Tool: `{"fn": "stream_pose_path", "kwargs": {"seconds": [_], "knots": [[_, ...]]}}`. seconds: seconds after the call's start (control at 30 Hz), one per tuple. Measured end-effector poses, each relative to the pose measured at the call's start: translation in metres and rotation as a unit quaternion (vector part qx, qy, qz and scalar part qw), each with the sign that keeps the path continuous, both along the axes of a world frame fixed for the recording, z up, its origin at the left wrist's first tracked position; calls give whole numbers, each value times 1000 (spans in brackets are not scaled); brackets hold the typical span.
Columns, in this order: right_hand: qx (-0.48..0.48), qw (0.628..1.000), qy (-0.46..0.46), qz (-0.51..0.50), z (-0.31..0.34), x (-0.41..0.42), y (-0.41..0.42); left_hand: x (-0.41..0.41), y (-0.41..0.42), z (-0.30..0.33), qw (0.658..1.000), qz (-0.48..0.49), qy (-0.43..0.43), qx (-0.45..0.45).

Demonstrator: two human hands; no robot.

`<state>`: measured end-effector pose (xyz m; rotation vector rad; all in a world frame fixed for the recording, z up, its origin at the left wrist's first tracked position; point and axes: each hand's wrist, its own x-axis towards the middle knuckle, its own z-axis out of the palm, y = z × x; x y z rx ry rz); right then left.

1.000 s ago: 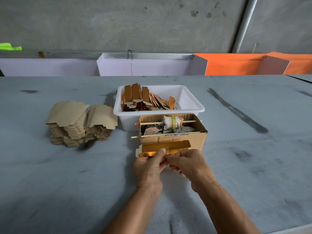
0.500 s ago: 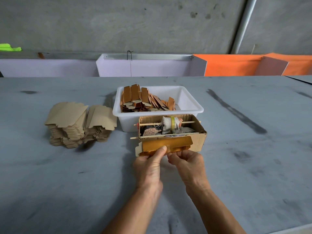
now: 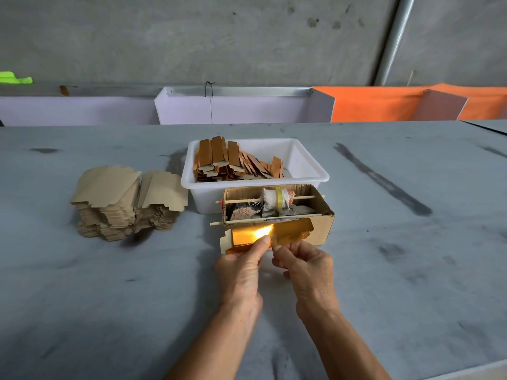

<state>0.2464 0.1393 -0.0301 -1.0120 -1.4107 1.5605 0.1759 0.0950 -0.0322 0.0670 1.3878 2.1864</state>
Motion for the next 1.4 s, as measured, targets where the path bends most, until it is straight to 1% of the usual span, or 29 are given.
{"fn": "stream_pose_path", "kwargs": {"seconds": [0.13,0.23,0.3,0.37,0.43,0.53,0.77,0.9,1.03,1.17,1.23,1.3,1.4], "knots": [[-42,999,18,-5,6,1,-1,0,-1,0,1000,-5,12,-6],[-76,997,14,28,8,2,-2,1,-1,-1,999,-16,25,-12],[-138,987,53,68,9,3,-2,2,-2,-1,999,-21,25,-15],[-199,969,102,102,12,4,-1,1,-3,-1,1000,-18,19,-13],[-225,959,126,119,12,3,0,-1,-3,-1,999,-17,24,-12],[-236,956,142,103,10,1,-1,1,-3,-1,999,-32,33,-10],[-259,953,155,-11,10,-8,-4,8,-5,2,997,-54,50,4],[-255,953,157,-50,11,-7,-3,8,-9,3,999,-43,18,7],[-251,958,136,-28,12,-3,-1,6,-10,3,999,-29,-8,17],[-301,939,164,20,16,1,1,7,-9,6,999,-3,-25,20],[-301,938,170,38,16,3,2,6,-10,6,999,-7,-29,25],[-284,945,161,32,15,4,1,7,-11,6,999,-21,-27,28],[-254,956,149,-8,14,4,-2,11,-13,7,999,-31,-17,21]]}}
